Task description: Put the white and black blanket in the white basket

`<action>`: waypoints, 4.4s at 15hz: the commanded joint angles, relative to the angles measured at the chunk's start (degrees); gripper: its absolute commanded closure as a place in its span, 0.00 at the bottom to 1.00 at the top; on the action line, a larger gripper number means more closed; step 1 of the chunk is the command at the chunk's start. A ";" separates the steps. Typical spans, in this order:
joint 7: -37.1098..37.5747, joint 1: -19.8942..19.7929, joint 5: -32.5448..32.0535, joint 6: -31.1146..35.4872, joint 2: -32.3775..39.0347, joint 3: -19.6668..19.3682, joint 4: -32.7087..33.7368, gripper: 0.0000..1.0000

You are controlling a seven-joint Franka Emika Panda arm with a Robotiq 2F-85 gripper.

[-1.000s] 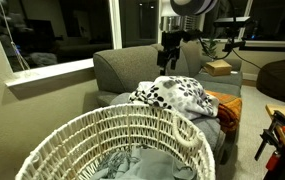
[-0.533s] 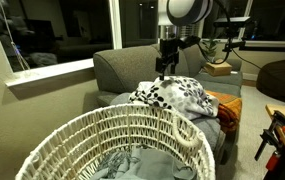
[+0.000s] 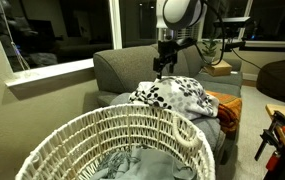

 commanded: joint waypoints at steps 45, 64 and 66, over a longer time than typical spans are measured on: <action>1.15 0.98 -3.64 -1.61 2.18 -1.87 -0.20 1.00; -8.50 0.21 -4.27 -13.81 -25.82 2.87 -9.49 0.98; -10.25 0.49 -4.06 -14.90 -27.25 3.73 -9.08 0.98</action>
